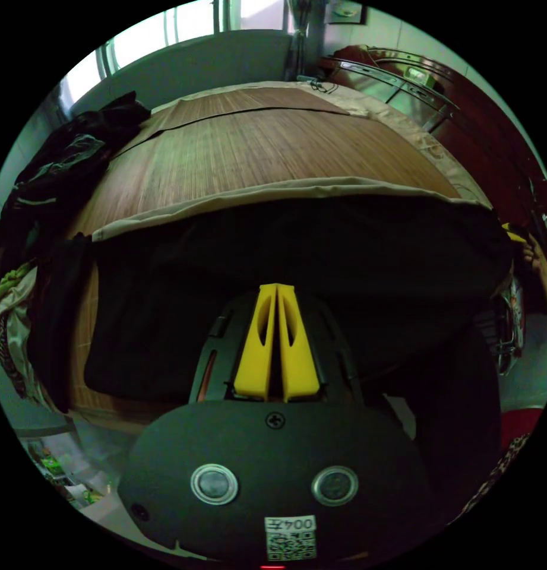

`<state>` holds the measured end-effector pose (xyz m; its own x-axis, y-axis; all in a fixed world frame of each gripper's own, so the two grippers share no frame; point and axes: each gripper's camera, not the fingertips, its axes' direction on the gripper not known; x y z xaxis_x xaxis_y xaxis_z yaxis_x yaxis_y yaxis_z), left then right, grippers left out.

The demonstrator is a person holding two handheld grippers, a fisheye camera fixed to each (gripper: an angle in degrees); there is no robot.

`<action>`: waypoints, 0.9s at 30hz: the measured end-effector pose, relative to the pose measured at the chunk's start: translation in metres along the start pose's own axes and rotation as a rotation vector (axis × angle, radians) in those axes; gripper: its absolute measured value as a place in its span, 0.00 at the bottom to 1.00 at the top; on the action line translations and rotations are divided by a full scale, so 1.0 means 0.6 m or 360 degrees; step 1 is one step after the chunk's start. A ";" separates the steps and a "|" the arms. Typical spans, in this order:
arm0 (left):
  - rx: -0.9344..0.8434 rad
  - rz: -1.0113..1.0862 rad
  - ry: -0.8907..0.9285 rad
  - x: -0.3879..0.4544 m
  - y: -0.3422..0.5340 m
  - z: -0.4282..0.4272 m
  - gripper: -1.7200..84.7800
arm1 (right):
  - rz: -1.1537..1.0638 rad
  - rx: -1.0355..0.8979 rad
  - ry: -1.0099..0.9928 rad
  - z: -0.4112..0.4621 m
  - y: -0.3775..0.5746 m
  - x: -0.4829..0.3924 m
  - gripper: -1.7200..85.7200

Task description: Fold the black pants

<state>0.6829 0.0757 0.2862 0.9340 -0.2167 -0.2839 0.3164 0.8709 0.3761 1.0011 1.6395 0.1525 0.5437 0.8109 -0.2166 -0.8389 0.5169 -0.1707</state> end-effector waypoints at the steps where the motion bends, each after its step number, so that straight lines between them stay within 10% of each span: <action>1: 0.0008 -0.0001 -0.0010 0.004 -0.001 0.001 0.02 | -0.0028 0.0021 0.0015 -0.001 -0.004 0.007 0.18; 27: 0.0004 -0.0072 -0.0070 0.022 -0.014 0.006 0.02 | -0.0217 0.0000 0.0311 0.004 -0.046 0.010 0.11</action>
<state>0.6935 0.0641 0.2826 0.9251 -0.2754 -0.2616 0.3591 0.8585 0.3661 1.0274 1.6310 0.1579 0.6469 0.6647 -0.3736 -0.7571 0.6182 -0.2111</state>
